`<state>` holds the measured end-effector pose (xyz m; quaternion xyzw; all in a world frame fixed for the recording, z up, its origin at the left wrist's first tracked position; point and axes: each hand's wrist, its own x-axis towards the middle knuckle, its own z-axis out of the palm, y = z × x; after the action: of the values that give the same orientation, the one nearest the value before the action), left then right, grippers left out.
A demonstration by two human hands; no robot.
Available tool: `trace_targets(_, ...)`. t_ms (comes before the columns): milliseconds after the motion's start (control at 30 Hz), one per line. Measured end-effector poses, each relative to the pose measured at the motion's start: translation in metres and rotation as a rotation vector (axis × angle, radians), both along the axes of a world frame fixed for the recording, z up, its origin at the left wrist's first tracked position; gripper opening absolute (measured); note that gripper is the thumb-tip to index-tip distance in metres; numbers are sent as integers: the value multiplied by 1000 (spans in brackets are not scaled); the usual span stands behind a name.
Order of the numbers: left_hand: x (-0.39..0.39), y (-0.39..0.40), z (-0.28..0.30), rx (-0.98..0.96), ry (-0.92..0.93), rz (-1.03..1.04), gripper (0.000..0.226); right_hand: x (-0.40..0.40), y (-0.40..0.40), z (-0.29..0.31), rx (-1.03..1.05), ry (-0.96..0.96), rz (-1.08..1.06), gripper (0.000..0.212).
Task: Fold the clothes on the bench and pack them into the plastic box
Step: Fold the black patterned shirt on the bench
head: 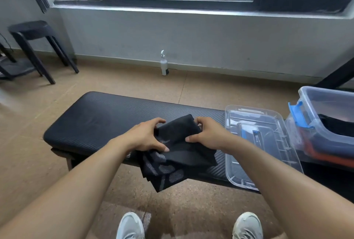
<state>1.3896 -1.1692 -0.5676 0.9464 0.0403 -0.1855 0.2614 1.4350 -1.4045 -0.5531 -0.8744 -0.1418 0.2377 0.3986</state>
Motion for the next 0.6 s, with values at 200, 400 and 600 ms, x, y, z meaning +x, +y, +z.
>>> trace_targets(200, -10, -15, 24, -394, -101, 40, 43, -5, -7, 21, 136, -159, 164, 32)
trace_targets(400, -20, -27, 46, -715, -174, 146, 25, -1, -28, 40, 96, -93, 253, 37)
trace_targets(600, -17, -29, 66, -794, -494, 170, 17, -2, -29, 47, 335, -392, -41, 22)
